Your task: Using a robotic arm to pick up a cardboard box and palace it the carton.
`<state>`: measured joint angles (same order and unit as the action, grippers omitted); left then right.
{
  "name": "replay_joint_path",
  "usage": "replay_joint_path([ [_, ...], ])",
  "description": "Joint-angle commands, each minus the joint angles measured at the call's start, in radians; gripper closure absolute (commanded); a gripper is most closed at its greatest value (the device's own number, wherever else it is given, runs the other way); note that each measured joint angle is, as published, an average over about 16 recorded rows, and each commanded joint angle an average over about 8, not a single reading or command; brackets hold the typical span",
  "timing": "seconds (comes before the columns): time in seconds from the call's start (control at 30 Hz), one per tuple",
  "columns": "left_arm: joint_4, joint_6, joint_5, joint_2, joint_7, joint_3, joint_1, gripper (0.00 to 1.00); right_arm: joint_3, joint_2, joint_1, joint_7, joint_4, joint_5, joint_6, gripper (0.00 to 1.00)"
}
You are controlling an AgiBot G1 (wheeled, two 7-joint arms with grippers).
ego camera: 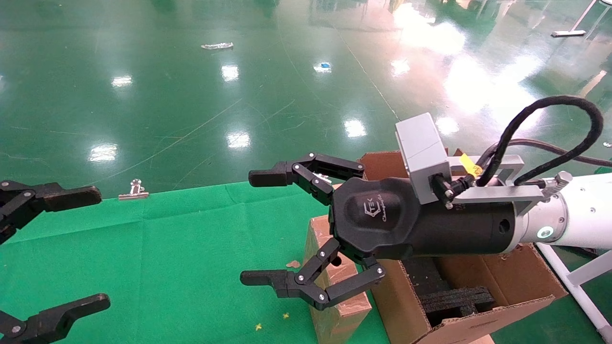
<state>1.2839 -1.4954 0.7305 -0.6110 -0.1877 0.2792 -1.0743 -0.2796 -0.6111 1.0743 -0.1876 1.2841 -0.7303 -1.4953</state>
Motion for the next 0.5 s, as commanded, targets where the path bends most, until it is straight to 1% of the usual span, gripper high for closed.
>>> replay_joint_path([
  [0.03,0.0,0.0,0.0,0.0,0.0,0.0,0.0,0.0,0.0,0.0,0.0,0.0,0.0,0.0,0.0,0.0],
  [0.5,0.0,0.0,0.0,0.0,0.0,0.0,0.0,0.0,-0.001,0.0,0.0,0.0,0.002,-0.003,0.0,0.0],
])
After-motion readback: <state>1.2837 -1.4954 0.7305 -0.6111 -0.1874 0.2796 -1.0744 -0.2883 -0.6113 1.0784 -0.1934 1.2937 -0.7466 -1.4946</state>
